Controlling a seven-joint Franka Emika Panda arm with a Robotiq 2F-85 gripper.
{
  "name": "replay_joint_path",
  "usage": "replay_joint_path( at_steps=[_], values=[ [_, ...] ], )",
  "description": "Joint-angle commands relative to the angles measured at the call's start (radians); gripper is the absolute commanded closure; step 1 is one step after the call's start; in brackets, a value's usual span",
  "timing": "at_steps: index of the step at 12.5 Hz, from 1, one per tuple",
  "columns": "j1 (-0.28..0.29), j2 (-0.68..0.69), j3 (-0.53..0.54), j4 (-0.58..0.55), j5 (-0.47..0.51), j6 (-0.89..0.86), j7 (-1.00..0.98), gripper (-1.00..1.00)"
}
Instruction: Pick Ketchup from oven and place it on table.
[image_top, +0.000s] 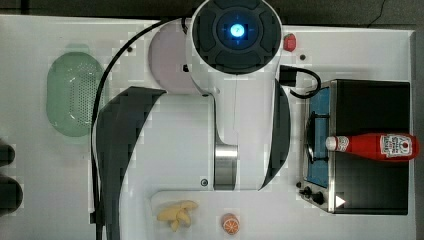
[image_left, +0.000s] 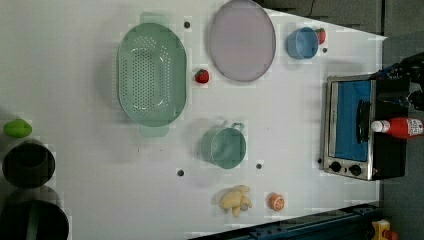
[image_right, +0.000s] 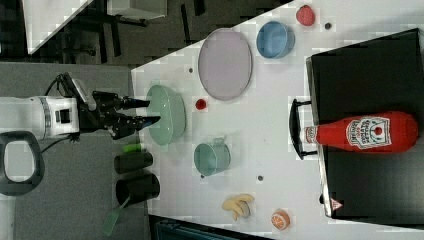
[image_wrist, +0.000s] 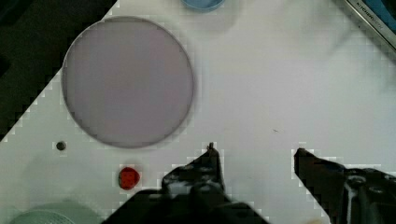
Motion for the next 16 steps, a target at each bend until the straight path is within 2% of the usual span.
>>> replay_joint_path(
  at_steps=[1, 2, 3, 7, 12, 16],
  values=[
    [-0.023, -0.412, -0.003, -0.149, 0.018, -0.338, -0.021, -0.48],
    [-0.023, -0.411, -0.004, -0.149, 0.018, -0.338, -0.021, -0.85],
    [-0.027, -0.408, -0.011, -0.150, 0.014, -0.334, -0.021, -1.00],
    [-0.045, -0.363, -0.087, -0.151, 0.011, -0.262, -0.021, -1.00],
    [-0.062, -0.210, -0.310, -0.151, 0.010, -0.078, -0.021, -1.00],
    [-0.072, -0.099, -0.437, -0.150, 0.010, 0.086, -0.021, -1.00]
  ],
)
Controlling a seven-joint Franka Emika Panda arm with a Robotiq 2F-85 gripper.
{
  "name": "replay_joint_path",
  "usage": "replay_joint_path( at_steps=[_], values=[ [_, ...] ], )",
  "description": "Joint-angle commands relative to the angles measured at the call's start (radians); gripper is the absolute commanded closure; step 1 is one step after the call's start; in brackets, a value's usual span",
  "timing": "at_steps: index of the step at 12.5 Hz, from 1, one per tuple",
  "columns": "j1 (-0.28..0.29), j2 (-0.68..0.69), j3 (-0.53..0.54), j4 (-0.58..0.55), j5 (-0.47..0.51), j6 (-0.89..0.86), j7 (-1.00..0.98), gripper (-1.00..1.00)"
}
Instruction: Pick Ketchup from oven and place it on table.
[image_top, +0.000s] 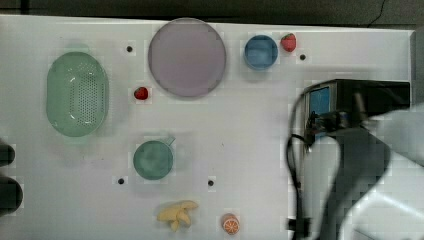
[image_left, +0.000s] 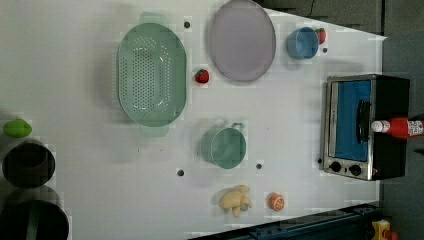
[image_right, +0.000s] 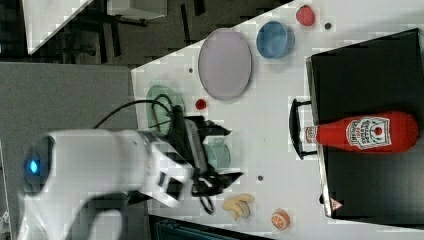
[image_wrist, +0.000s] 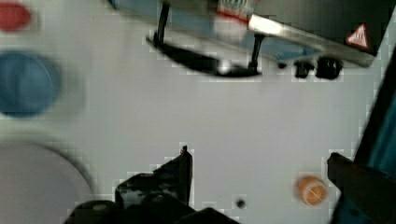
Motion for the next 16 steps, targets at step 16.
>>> replay_joint_path(
  at_steps=[16],
  values=[
    [-0.093, 0.391, -0.174, 0.045, 0.106, 0.477, -0.021, -1.00]
  ],
)
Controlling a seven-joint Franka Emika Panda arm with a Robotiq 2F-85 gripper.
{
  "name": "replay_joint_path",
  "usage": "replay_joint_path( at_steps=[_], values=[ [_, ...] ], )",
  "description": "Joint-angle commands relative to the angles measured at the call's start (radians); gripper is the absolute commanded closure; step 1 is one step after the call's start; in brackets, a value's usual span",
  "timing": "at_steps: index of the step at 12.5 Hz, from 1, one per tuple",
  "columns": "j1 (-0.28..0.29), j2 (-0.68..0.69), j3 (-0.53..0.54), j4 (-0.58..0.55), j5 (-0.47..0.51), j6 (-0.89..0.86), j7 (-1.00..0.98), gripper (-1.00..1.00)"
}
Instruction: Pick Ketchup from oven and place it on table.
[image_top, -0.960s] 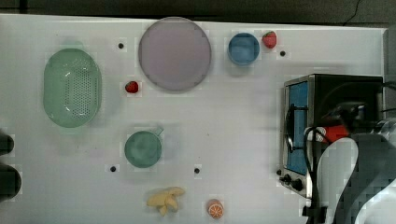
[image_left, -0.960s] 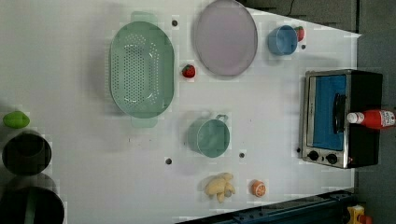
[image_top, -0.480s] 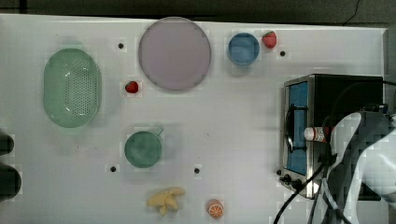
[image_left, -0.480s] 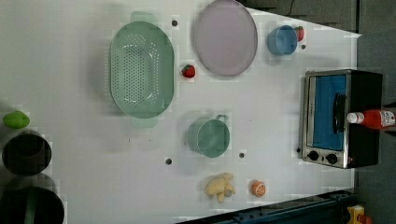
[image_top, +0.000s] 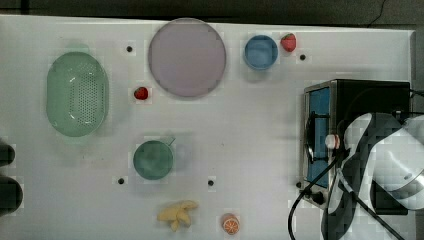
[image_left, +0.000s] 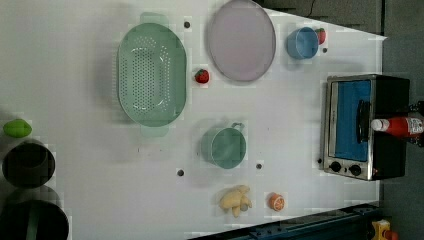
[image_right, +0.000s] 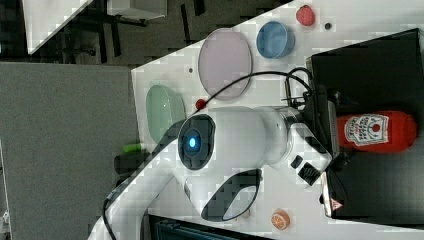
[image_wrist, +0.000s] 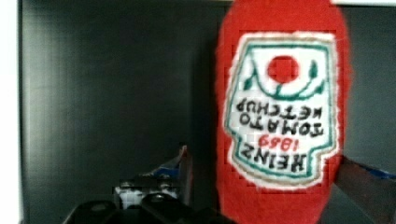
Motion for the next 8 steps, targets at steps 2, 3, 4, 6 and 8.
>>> replay_joint_path(
  at_steps=[2, 3, 4, 6, 8],
  values=[
    [-0.005, -0.003, -0.033, 0.002, 0.012, 0.017, -0.021, -0.95],
    [-0.009, -0.001, -0.034, 0.001, 0.012, 0.017, -0.021, -0.68],
    [-0.008, -0.004, -0.033, 0.004, 0.012, 0.015, -0.021, -0.43],
    [-0.007, -0.013, -0.032, 0.011, 0.012, 0.013, -0.021, -0.20],
    [0.023, -0.056, -0.017, 0.057, 0.006, -0.053, -0.021, -0.20]
  ],
)
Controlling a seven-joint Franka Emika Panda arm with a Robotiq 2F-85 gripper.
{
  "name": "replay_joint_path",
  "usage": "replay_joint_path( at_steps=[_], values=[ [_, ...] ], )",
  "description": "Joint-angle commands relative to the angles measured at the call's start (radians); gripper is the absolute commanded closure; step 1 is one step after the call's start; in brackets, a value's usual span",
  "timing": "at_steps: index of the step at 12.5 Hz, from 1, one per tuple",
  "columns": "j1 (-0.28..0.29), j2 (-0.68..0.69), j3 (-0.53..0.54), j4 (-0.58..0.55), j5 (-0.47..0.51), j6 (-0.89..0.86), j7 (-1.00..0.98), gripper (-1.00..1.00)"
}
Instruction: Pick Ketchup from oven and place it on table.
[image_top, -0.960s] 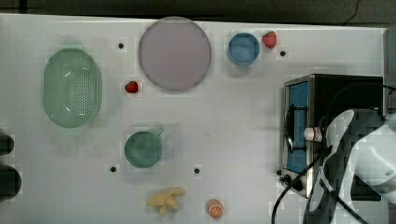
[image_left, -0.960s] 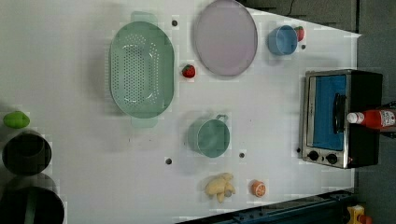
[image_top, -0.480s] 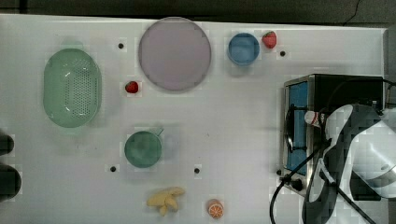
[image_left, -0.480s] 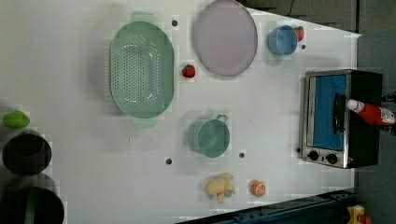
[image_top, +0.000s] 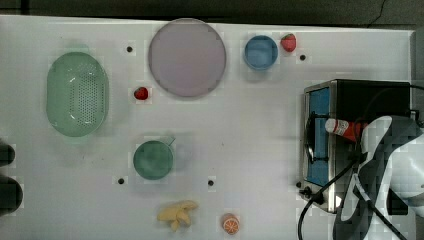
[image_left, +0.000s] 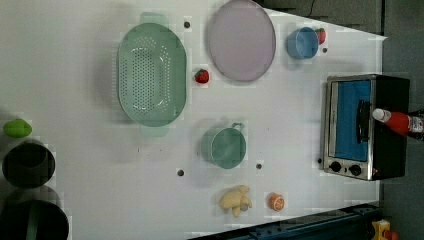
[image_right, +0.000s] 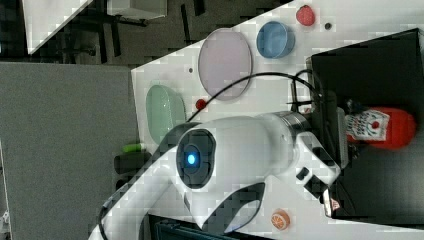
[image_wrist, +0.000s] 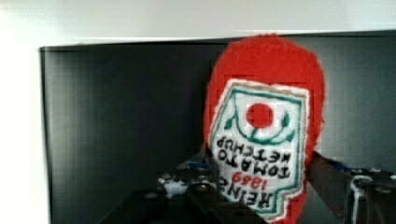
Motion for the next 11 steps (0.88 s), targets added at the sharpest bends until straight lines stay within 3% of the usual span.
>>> replay_joint_path(
  at_steps=[1, 6, 11],
  values=[
    [0.073, -0.081, 0.023, 0.072, -0.010, -0.145, -0.021, -0.20],
    [0.196, -0.208, 0.178, 0.129, -0.028, -0.364, -0.021, -0.20],
    [0.262, -0.251, 0.398, 0.128, -0.028, -0.373, -0.021, -0.20]
  ],
)
